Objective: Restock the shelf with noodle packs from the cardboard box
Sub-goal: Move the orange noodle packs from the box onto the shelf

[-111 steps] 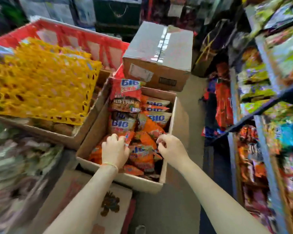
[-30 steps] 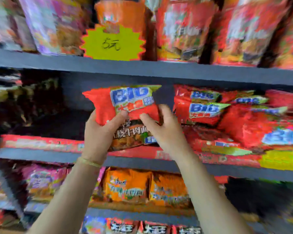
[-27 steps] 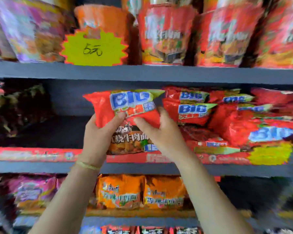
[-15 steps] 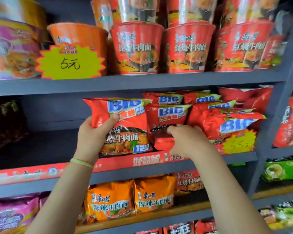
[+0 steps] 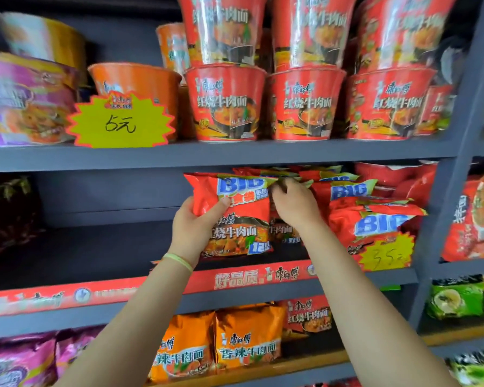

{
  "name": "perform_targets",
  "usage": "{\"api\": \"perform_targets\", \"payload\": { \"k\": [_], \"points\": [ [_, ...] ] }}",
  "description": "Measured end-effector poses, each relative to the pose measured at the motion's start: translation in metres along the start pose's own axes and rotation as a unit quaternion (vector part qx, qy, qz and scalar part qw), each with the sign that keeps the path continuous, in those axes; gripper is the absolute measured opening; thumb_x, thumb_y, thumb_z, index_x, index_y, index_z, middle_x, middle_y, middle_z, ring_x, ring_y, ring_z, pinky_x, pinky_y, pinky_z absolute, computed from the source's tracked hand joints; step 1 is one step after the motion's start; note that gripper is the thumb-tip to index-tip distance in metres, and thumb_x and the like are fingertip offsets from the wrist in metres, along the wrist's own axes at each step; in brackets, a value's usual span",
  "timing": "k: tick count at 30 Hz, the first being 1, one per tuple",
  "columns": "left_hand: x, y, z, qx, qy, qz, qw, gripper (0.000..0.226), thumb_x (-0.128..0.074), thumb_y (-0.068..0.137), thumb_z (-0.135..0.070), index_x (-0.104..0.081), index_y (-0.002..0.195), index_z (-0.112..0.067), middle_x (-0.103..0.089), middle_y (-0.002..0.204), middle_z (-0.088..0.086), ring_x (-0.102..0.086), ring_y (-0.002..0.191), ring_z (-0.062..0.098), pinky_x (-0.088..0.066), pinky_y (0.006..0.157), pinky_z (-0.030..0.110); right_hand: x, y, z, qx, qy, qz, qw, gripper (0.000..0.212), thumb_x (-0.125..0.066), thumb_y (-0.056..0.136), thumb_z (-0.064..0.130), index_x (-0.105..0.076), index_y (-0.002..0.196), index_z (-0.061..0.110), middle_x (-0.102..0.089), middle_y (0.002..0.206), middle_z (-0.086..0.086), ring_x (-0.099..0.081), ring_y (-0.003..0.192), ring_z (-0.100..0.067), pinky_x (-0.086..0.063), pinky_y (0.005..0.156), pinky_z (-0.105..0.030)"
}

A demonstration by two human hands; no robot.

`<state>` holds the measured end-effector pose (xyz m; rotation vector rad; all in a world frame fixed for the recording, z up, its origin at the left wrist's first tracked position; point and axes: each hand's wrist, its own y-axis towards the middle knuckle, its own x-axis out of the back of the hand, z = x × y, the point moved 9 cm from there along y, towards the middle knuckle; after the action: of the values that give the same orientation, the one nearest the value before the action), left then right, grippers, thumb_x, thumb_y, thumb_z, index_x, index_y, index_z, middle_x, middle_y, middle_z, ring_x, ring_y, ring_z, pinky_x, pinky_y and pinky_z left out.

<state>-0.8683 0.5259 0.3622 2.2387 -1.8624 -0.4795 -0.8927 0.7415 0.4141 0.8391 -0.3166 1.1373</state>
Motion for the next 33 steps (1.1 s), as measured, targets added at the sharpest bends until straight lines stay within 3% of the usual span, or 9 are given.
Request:
{"api": "perform_targets", "payload": {
  "k": [3, 6, 11, 15, 18, 21, 25, 29, 33],
  "points": [
    [-0.024, 0.011, 0.018, 0.057, -0.048, 0.027, 0.997, 0.034, -0.079, 0.083, -0.034, -0.066, 0.111, -0.021, -0.077, 0.099, 0.004, -0.075, 0.091, 0.025, -0.060, 0.085, 0.049, -0.008, -0.003, -0.013, -0.131, 0.272, 0.067, 0.951, 0.053, -0.035, 0.105, 0.045, -0.050, 0.140, 0.008, -0.048, 0.146, -0.014, -0.046, 0.132, -0.031, -0.034, 0.104, -0.033],
    [-0.053, 0.022, 0.035, 0.069, -0.004, 0.055, 0.996, 0.034, -0.078, 0.083, -0.039, -0.065, 0.110, -0.022, -0.077, 0.101, 0.001, -0.074, 0.093, 0.022, -0.059, 0.086, 0.042, -0.001, 0.001, -0.020, -0.141, 0.322, 0.018, 0.936, 0.063, -0.039, 0.099, 0.057, -0.039, 0.146, 0.015, -0.045, 0.148, -0.012, -0.045, 0.133, -0.030, -0.035, 0.102, -0.035],
    [-0.084, 0.040, 0.067, 0.088, 0.114, 0.041, 0.989, 0.067, -0.072, 0.067, -0.062, -0.063, 0.119, -0.022, -0.070, 0.116, 0.000, -0.066, 0.104, 0.018, -0.050, 0.094, 0.037, -0.004, -0.009, -0.010, -0.002, 0.031, -0.031, 0.999, 0.081, -0.061, 0.092, 0.034, -0.016, 0.154, 0.009, -0.022, 0.153, -0.025, -0.029, 0.140, -0.037, -0.031, 0.108, -0.034],
    [-0.072, 0.050, 0.075, 0.127, 0.203, -0.042, 0.970, 0.094, -0.079, 0.061, -0.062, -0.046, 0.128, -0.006, -0.054, 0.132, 0.014, -0.055, 0.121, 0.034, -0.044, 0.106, 0.045, -0.019, -0.031, 0.006, 0.153, -0.210, -0.087, 0.962, 0.068, -0.061, 0.089, 0.030, -0.034, 0.149, 0.013, -0.017, 0.157, -0.027, -0.011, 0.147, -0.044, -0.013, 0.121, -0.051],
    [-0.079, 0.053, 0.082, 0.141, 0.118, 0.036, 0.982, 0.109, -0.085, 0.040, -0.071, -0.048, 0.125, -0.014, -0.066, 0.122, 0.007, -0.066, 0.109, 0.024, -0.051, 0.099, 0.049, -0.034, -0.032, -0.003, 0.166, -0.253, -0.016, 0.953, 0.079, -0.062, 0.091, 0.034, -0.019, 0.155, 0.019, -0.011, 0.161, -0.022, -0.001, 0.150, -0.040, -0.014, 0.121, -0.051],
    [-0.075, 0.072, 0.101, 0.128, 0.181, 0.084, 0.971, 0.105, -0.076, 0.039, -0.087, -0.060, 0.122, -0.025, -0.073, 0.113, -0.005, -0.070, 0.102, 0.015, -0.054, 0.096, 0.045, -0.034, -0.034, -0.007, 0.165, -0.262, 0.013, 0.951, 0.078, -0.058, 0.095, 0.036, -0.013, 0.156, 0.019, -0.012, 0.161, -0.020, -0.005, 0.150, -0.038, -0.016, 0.120, -0.048],
    [-0.073, 0.057, 0.079, 0.110, 0.214, 0.079, 0.967, 0.108, -0.069, 0.042, -0.093, -0.060, 0.123, -0.022, -0.072, 0.113, -0.004, -0.069, 0.101, 0.016, -0.054, 0.096, 0.043, 0.006, -0.055, 0.008, 0.261, -0.167, -0.133, 0.941, 0.040, -0.059, 0.092, 0.022, -0.058, 0.129, 0.009, -0.052, 0.133, -0.017, -0.048, 0.125, -0.034, -0.039, 0.106, -0.045],
    [-0.072, 0.026, 0.024, -0.069, 0.311, -0.066, 0.946, 0.107, -0.083, 0.069, -0.053, -0.028, 0.149, -0.009, -0.045, 0.138, 0.016, -0.051, 0.123, 0.034, -0.044, 0.099, 0.043, 0.062, -0.113, -0.014, 0.343, -0.060, -0.333, 0.876, 0.017, -0.052, 0.086, 0.007, -0.068, 0.082, 0.005, -0.062, 0.083, -0.008, -0.055, 0.078, -0.026, -0.041, 0.069, -0.038],
    [-0.098, 0.009, -0.014, -0.293, 0.478, -0.132, 0.818, 0.089, -0.079, 0.074, -0.031, -0.033, 0.148, -0.016, -0.040, 0.141, 0.025, -0.041, 0.129, 0.045, -0.044, 0.096, 0.056, 0.075, -0.136, -0.055, 0.331, -0.044, -0.365, 0.869, 0.024, -0.046, 0.084, 0.002, -0.063, 0.066, 0.003, -0.054, 0.065, -0.007, -0.047, 0.059, -0.026, -0.038, 0.052, -0.040]
  ]
}}
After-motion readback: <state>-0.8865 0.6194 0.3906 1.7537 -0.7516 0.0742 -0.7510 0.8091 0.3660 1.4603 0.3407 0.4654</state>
